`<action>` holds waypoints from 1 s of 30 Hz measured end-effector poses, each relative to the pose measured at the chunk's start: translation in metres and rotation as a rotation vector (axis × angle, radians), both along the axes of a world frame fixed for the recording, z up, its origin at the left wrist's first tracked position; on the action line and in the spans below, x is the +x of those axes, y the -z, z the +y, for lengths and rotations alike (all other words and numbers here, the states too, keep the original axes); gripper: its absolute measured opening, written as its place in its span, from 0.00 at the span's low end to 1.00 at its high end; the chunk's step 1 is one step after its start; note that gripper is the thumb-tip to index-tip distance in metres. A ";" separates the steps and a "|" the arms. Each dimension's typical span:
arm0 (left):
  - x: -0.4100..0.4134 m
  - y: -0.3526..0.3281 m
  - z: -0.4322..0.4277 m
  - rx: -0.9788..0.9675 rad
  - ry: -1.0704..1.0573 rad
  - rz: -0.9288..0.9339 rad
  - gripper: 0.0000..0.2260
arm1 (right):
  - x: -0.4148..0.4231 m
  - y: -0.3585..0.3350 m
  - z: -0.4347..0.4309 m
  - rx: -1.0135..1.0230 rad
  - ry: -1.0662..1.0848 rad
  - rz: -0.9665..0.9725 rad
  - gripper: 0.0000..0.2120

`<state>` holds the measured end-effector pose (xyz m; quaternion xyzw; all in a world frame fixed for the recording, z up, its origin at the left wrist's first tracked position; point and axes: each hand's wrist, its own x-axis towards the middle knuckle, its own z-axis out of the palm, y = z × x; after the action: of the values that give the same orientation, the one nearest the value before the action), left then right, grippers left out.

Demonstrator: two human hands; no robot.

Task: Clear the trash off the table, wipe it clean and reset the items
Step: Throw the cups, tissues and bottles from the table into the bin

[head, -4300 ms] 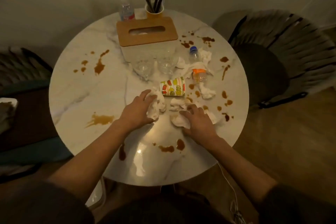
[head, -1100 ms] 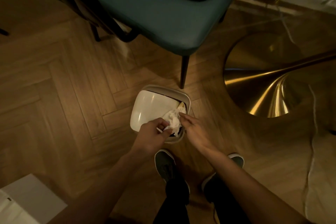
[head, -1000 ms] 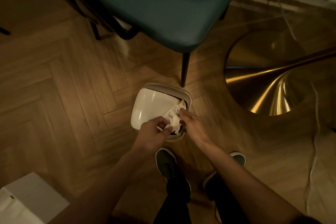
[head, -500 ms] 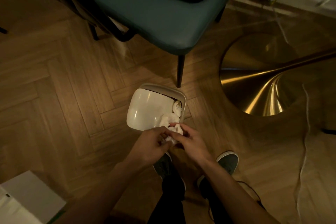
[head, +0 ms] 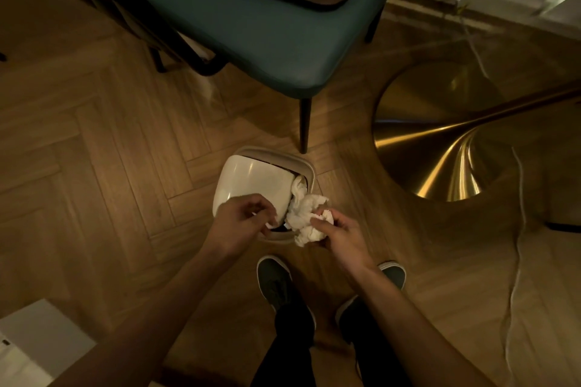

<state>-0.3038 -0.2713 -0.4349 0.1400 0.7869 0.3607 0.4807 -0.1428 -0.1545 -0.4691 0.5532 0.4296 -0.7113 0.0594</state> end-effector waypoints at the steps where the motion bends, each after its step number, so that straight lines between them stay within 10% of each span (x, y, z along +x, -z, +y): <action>1: -0.003 0.004 -0.002 -0.026 0.008 0.147 0.03 | 0.003 -0.001 0.001 0.038 -0.042 -0.017 0.07; 4: -0.017 0.015 -0.004 -0.150 -0.002 0.444 0.24 | 0.004 0.003 0.007 0.167 -0.168 -0.050 0.06; 7: -0.028 0.026 -0.003 -0.255 -0.146 0.255 0.37 | -0.014 0.024 0.011 0.297 -0.329 -0.106 0.05; 18: -0.043 0.036 -0.023 -0.251 -0.171 0.281 0.34 | -0.093 0.085 0.003 0.271 -0.605 -0.320 0.17; 23: -0.035 0.024 -0.028 -0.173 -0.077 0.263 0.22 | -0.075 0.054 -0.001 0.371 -0.615 -0.222 0.19; 30: -0.037 0.014 -0.023 -0.238 -0.112 0.355 0.29 | -0.045 0.005 0.002 0.458 -0.491 -0.093 0.16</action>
<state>-0.3407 -0.2946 -0.4492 0.0995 0.9028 0.2610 0.3270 -0.1875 -0.1527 -0.4739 0.4640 0.6955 -0.5347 0.1227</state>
